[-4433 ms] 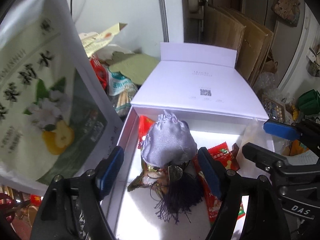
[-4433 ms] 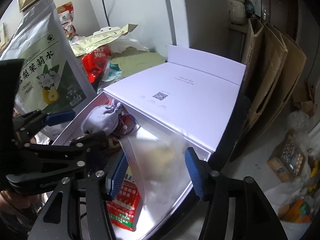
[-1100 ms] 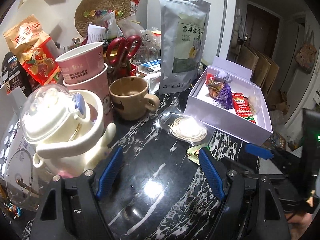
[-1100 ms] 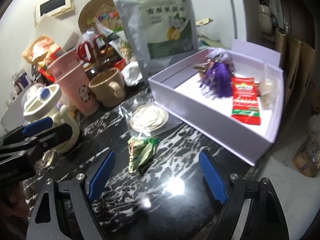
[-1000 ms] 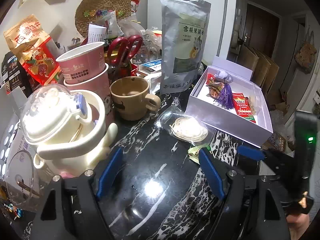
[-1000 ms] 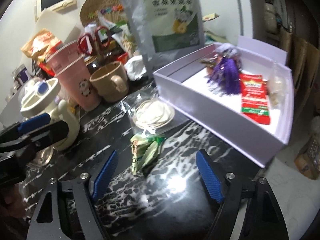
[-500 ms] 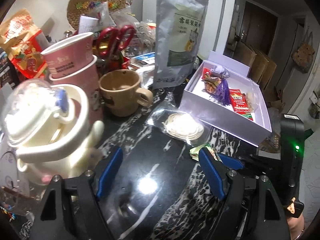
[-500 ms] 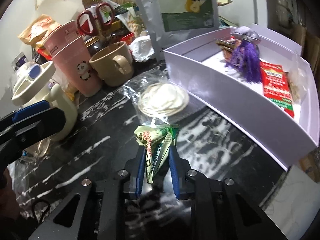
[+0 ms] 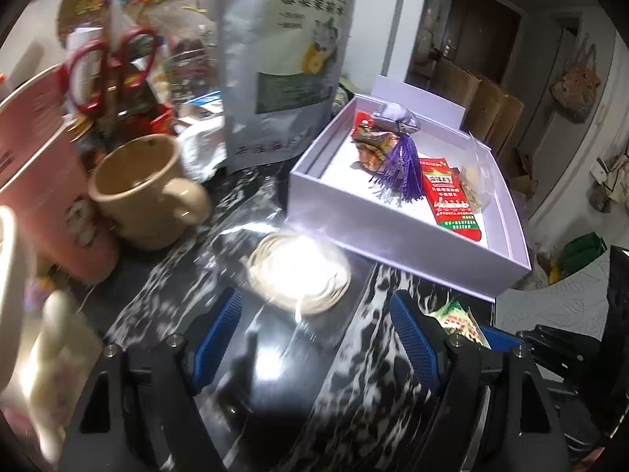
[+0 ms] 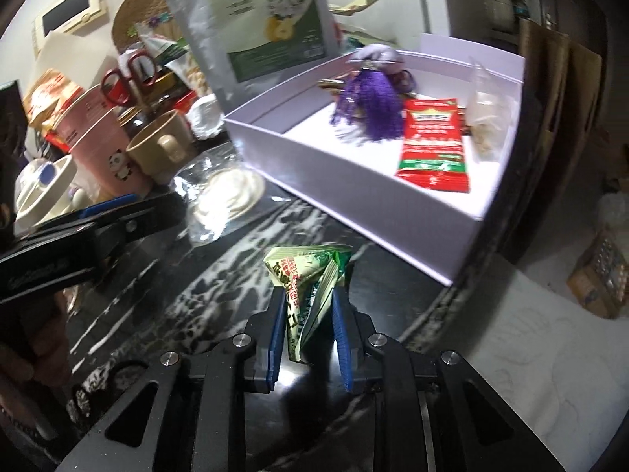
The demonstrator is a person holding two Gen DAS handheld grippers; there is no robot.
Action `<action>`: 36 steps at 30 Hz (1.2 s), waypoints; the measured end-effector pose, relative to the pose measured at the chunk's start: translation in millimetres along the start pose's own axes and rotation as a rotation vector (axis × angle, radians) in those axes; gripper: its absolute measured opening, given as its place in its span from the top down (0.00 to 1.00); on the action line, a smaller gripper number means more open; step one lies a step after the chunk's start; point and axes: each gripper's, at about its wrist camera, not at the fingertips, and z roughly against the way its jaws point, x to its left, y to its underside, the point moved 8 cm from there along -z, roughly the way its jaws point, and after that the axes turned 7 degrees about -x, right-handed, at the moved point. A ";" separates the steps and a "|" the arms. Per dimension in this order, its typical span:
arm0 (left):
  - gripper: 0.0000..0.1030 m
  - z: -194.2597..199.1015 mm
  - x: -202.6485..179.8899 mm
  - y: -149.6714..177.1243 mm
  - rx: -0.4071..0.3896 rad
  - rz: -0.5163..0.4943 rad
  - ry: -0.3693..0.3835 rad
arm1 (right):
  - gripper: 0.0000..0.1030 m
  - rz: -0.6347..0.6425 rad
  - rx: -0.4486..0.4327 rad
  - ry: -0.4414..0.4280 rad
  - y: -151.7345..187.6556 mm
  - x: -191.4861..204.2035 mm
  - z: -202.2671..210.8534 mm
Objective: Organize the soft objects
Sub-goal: 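Grasp the green snack packet with the right tool while the left grasps the clear bag, then lift the snack packet and the clear bag off the counter with both tools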
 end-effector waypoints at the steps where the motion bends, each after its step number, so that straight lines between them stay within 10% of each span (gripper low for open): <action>1: 0.24 -5.5 -1.3 -2.1 0.004 -0.003 0.006 | 0.78 -0.003 0.000 0.002 -0.6 -2.6 0.2; 18: 0.24 -60.3 4.1 1.9 0.096 -0.061 -0.069 | 0.78 -0.032 0.007 -0.014 -5.8 -10.0 -4.8; 25: 0.49 -50.2 3.4 10.2 0.071 -0.109 -0.104 | 0.78 -0.037 0.005 -0.009 -5.3 -12.2 -3.2; 36: 0.52 -12.7 -11.1 44.3 0.103 -0.117 -0.058 | 0.78 -0.046 -0.011 -0.016 1.3 -9.7 8.8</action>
